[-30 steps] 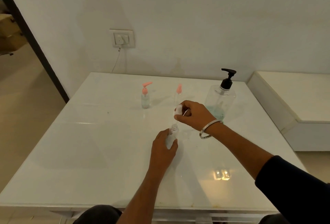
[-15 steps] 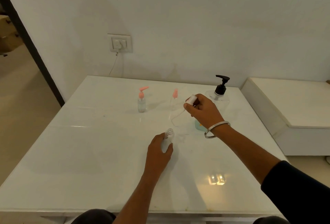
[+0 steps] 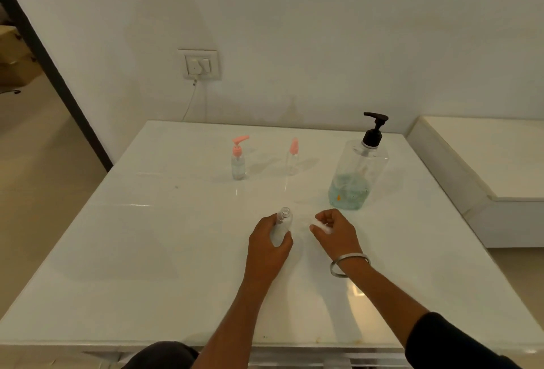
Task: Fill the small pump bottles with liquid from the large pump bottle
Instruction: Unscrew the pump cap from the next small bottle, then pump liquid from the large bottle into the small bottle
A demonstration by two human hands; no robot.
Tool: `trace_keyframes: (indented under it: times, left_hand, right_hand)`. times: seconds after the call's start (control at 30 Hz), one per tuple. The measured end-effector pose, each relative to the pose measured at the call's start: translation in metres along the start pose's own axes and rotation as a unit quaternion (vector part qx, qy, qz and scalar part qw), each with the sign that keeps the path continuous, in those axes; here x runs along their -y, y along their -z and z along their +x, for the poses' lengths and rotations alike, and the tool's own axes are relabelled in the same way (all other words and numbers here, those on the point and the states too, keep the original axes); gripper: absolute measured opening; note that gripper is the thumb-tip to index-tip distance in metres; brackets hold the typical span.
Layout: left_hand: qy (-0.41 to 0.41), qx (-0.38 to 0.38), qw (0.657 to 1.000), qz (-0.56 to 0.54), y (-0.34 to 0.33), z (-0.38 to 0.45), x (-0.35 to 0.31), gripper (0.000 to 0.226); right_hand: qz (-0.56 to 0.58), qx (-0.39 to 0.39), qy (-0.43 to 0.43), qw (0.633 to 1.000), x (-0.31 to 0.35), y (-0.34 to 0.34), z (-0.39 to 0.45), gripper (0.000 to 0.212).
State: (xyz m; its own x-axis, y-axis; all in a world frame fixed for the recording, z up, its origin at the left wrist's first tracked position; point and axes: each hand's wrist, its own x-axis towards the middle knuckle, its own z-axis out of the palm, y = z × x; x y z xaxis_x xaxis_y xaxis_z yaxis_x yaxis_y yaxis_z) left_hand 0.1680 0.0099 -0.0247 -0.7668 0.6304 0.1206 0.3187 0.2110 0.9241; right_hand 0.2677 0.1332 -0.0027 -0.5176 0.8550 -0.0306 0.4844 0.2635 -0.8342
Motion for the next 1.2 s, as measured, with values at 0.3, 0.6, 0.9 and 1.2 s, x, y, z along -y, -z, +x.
trace_keyframes:
  times: [0.3,0.6,0.9,1.2]
  left_hand:
    - [0.024,0.002,1.000,-0.006,-0.003,0.006,0.001,0.036]
    - [-0.030,-0.002,0.999,-0.034,-0.007,0.016,-0.046,0.038]
    - [-0.107,0.013,0.993,-0.052,-0.010,0.062,-0.127,0.026]
    - [-0.145,0.017,0.989,-0.020,-0.030,0.104,-0.153,0.035]
  right_hand:
    - [-0.144,0.028,0.020,0.989,-0.005,-0.007,0.000,0.031]
    - [-0.070,-0.020,0.087,0.994,0.053,0.029,0.009,0.025]
    - [-0.018,-0.153,0.186,0.970,0.132,0.104,0.025,0.013]
    - [-0.074,-0.227,0.143,0.960,0.134,0.151,0.083,0.023]
